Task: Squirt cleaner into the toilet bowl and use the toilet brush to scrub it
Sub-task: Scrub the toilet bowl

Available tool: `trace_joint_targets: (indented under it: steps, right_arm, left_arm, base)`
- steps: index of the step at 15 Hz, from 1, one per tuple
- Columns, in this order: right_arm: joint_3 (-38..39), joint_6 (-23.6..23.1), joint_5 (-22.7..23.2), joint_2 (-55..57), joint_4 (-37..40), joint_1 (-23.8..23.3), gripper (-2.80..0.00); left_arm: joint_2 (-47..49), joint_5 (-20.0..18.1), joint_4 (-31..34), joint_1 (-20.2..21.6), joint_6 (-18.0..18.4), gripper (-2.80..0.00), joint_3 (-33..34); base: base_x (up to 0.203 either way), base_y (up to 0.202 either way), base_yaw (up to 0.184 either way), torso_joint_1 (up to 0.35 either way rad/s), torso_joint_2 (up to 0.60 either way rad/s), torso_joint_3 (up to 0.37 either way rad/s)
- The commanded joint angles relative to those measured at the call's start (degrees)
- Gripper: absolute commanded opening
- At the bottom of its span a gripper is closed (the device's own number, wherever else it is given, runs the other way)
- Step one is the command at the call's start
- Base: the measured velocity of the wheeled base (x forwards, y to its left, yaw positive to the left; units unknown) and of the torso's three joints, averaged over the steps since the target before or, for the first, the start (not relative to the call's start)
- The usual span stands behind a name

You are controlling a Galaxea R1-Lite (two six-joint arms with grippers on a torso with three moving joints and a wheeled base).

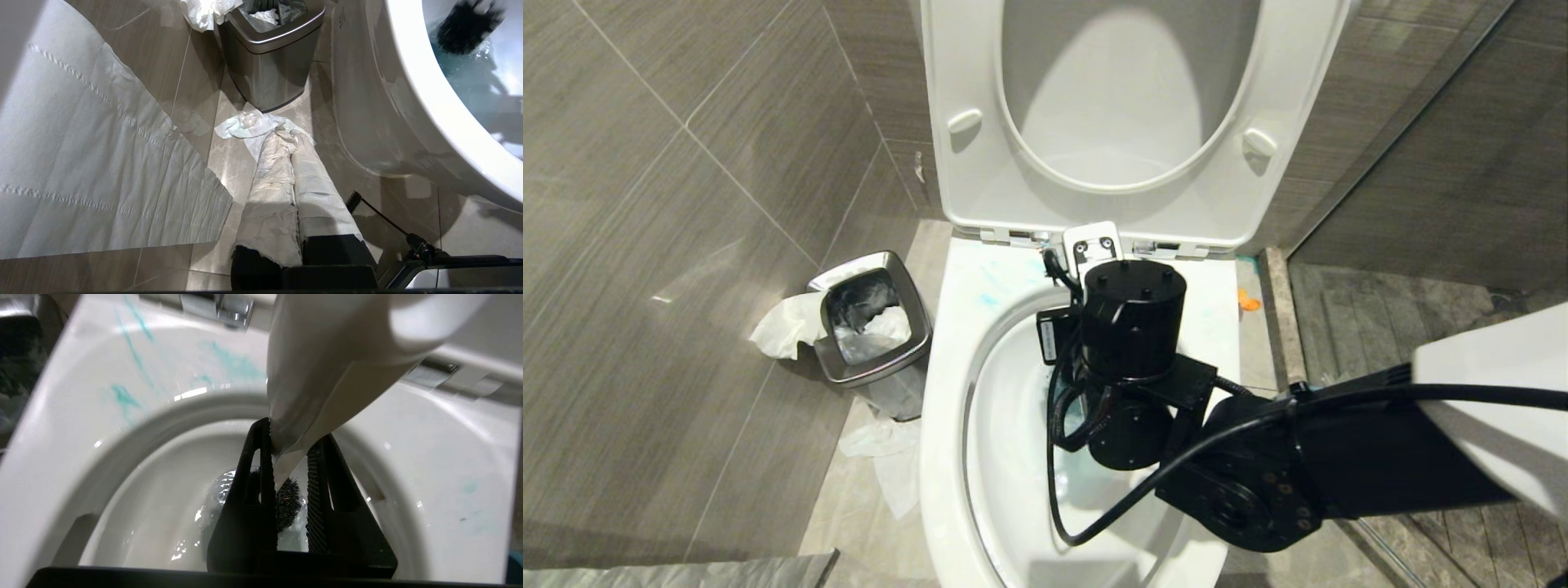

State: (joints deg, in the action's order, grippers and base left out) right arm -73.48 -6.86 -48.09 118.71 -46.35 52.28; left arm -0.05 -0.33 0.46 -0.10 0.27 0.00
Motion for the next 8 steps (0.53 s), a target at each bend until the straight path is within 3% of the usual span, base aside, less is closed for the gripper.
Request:
trace_joint_targets:
  steps: [1, 5, 8]
  right_arm:
    - [-0.2, -0.6, -0.2, -8.8, 2.2, 1.4, -2.80]
    - [-2.8, -0.8, -2.9, -16.4, 9.9, 9.1, -2.80]
    - [-3.2, -0.8, -3.2, -16.5, 10.9, 10.0, -2.80]
  left_arm:
    - [0.0, 0.0, 0.0, 0.0, 0.0, -2.80, 0.1]
    - [0.0, 0.0, -0.1, 0.0, 0.2, -2.80, 0.1]
    - [0.0, -0.1, 0.0, 0.0, 0.1, -2.80, 0.1]
  base:
    - [0.000, 0.000, 0.000, 0.000, 0.00, 0.000]
    - [0.000, 0.000, 0.000, 0.000, 0.00, 0.000]
    - [0.000, 0.000, 0.000, 0.000, 0.00, 0.000]
